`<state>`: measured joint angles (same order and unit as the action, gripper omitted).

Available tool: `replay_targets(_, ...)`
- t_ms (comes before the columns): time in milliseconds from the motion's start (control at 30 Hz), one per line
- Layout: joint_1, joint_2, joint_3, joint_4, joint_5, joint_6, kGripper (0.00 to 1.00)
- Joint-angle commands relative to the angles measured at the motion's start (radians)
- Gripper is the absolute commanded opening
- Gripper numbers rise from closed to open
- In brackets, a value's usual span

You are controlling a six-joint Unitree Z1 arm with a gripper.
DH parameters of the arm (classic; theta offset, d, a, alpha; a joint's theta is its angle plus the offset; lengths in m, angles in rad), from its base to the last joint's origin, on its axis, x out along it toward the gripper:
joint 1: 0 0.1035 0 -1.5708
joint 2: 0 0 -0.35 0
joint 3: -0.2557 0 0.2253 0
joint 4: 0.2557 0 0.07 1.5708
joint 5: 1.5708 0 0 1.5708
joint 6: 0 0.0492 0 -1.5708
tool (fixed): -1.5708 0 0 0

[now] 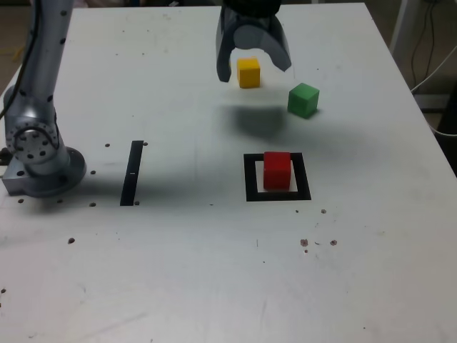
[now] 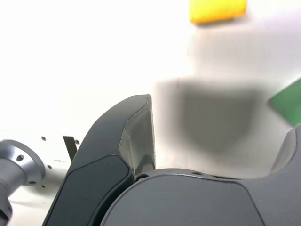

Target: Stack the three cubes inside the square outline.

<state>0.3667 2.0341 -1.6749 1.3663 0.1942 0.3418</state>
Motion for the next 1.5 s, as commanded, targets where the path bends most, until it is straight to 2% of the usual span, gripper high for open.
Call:
replay_targets(0,0.027,0.015,-0.022,0.013,0.003,0.031,0.98)
replay_targets(633,0.187,0.132,-0.217,0.108,0.003,0.282,0.98)
replay_targets(1467,0.225,0.291,-0.292,0.114,-0.049,0.312,0.95)
